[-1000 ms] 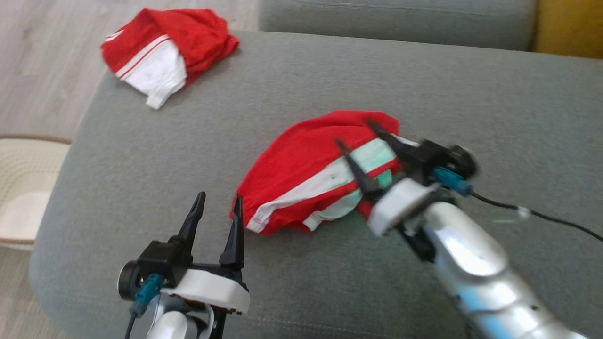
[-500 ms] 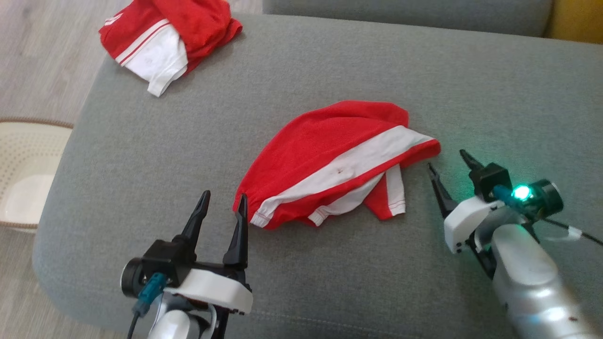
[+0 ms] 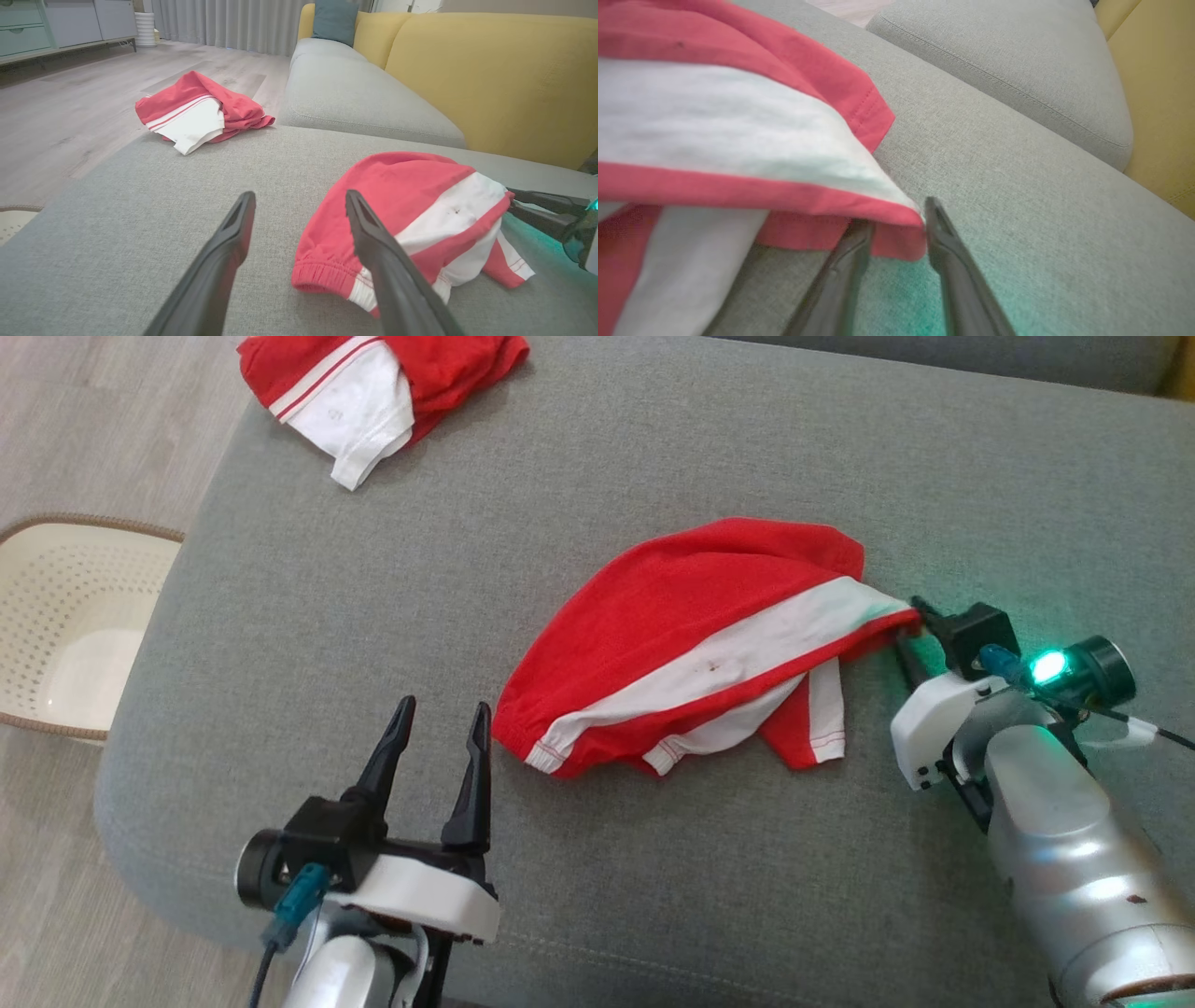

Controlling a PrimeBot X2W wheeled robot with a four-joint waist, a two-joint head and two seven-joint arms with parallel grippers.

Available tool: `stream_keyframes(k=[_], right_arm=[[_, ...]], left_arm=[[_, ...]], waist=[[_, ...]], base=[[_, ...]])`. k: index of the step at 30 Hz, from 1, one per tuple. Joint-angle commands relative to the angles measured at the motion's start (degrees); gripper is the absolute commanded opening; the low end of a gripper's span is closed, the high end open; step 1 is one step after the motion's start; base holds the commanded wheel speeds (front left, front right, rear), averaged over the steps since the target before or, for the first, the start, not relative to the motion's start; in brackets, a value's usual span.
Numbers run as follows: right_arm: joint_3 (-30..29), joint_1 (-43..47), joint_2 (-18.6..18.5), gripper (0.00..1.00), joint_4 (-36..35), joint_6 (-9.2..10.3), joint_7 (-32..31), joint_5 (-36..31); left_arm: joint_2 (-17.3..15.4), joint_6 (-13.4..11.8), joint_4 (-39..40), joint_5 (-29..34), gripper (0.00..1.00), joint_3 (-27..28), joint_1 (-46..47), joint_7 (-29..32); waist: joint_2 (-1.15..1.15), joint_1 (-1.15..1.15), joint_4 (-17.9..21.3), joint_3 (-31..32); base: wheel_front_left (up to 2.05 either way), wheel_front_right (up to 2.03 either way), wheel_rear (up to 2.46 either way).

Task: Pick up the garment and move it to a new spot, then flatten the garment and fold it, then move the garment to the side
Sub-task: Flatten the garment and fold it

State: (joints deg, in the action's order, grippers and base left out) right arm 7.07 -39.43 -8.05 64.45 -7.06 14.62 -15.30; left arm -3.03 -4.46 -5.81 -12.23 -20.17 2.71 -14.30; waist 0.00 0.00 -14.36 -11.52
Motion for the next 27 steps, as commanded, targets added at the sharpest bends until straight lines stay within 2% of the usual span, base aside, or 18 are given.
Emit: stream_keyframes(k=[1,5,16,23,27], right_arm=[[0.67,-1.75,0.46,0.00,-1.67,-0.43,0.38,-0.62],[-0.18,-1.20,-0.68,0.00,-5.12,-0.43,0.38,-2.42],[-1.41,11.78,-1.94,0.00,-26.20,-0.43,0.38,-8.67],[-2.61,19.53,-1.49,0.00,-34.02,-0.43,0.38,-14.67],[-4.39,23.10,0.42,0.03,-34.84,-0.43,0.38,-16.17]], left_arm=[[0.15,0.12,1.87,0.39,1.00,1.93,1.87,-0.70],[0.15,-0.31,2.22,0.08,1.00,2.64,1.55,-0.70],[0.15,-0.75,3.32,-0.61,1.00,3.84,1.29,-0.70],[0.15,-0.46,3.47,-0.45,1.00,4.47,1.66,-0.70],[0.15,-0.17,3.44,-0.34,1.00,4.63,1.88,-0.70]], waist=[[0.00,0.00,0.20,0.09],[0.00,0.00,1.68,0.61],[0.00,0.00,9.08,1.40],[0.00,0.00,11.14,1.02],[0.00,0.00,11.45,0.92]], base=[[0.00,0.00,0.00],[0.00,0.00,0.00],[0.00,0.00,0.00],[0.00,0.00,0.00],[0.00,0.00,0.00]])
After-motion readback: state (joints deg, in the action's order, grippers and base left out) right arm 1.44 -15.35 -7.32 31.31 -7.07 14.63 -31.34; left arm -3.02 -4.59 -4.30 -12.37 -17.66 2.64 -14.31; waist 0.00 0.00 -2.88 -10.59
